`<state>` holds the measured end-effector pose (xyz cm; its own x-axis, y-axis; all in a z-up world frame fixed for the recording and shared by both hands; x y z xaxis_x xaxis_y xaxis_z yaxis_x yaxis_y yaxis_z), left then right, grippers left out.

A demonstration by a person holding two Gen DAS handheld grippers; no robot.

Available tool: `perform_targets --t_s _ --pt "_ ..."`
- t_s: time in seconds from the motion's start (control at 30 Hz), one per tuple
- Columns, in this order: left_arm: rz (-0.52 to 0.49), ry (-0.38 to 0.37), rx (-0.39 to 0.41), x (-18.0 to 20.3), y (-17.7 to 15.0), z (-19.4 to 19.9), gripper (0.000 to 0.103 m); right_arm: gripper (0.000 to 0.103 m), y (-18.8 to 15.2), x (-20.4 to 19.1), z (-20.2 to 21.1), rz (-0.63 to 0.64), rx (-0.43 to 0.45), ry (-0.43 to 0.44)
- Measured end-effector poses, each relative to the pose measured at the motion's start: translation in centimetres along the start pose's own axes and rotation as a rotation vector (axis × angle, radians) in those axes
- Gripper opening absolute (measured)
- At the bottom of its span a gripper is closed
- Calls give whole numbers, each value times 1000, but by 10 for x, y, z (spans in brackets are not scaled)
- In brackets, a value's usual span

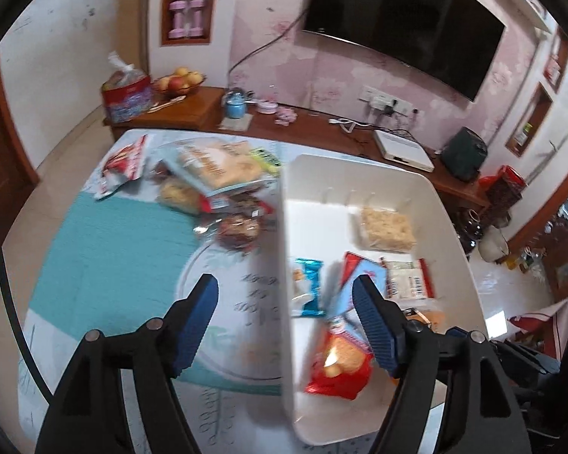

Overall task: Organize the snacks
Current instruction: 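Open the left gripper over the tray, then open the right gripper to drop the bar, then move both tools back toward the remaining snacks on the placemat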

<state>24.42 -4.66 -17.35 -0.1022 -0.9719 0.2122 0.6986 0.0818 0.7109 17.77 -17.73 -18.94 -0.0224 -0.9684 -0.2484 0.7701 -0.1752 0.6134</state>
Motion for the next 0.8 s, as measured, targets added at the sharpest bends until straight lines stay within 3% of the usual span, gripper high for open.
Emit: perform_targets --t_s 0.4,0.8 --pt "41 15 -12 -84 -9 33 72 52 -17 -59 -6 -44 -11 -23" --pt "-78 4 -12 -206 23 77 75 52 -11 -151 -13 -90 61 -118"
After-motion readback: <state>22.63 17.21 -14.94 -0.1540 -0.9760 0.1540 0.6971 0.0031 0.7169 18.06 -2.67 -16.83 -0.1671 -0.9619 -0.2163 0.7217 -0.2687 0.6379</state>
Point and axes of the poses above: each gripper's, at about its wrist camera, not at the fingertips, and z roughly against the way its jaws point, x to its right, y to its top, the point moved 5 cm from there along -z, roughly the way its jaws point, and after that the axes turned 10 degrees about x, right-handed, at the moved point
